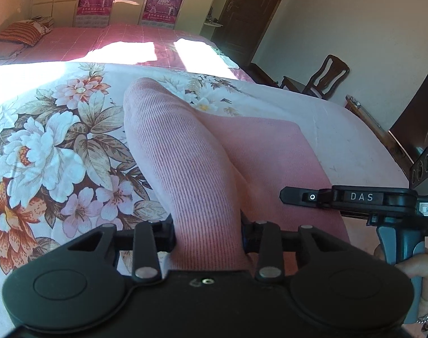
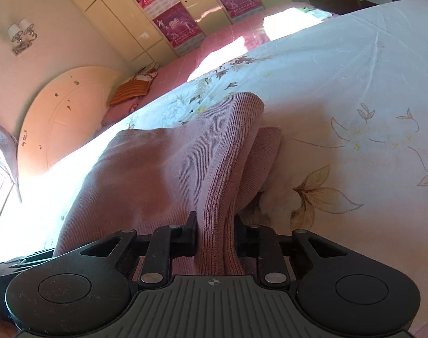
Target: Fold small clothes
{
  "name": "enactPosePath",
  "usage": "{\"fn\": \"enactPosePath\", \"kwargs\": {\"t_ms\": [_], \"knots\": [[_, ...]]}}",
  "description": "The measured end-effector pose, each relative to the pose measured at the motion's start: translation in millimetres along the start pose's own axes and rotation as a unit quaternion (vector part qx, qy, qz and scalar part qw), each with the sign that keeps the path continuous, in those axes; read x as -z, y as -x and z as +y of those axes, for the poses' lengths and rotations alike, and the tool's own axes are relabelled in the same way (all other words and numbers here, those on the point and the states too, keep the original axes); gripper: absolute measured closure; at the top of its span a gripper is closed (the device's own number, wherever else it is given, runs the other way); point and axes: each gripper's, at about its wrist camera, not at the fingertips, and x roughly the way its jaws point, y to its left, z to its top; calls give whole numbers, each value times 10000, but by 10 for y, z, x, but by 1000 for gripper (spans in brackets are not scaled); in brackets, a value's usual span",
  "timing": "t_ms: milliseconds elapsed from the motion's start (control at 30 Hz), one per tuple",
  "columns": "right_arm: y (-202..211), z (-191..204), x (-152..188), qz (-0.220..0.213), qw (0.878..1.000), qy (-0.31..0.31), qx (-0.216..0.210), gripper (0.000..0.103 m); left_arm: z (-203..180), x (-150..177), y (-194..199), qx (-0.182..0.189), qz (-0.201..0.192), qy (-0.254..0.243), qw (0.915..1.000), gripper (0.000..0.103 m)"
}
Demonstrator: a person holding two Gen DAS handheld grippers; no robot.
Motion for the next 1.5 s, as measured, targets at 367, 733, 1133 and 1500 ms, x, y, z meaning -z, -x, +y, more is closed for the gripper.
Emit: {"fn": "enactPosePath", "kwargs": {"t_ms": [367,733,1133,1500], "knots": [[254,633,52,-186,9990,213,-342,81,110,-113,507,126,-256,-56,9996,68],[-326,1843,231,-236,9974,359,-574,81,1131,-195,1235,5,-510,-144,9986,68],[-1543,2961,598,-58,9973,250,-694,81,2669,-284,1629,-343,-504,-8,9981,68],[-2093,2735,784,161,9995,261,79,80,3201,83,1352,-617,-473,252,9967,60]]}}
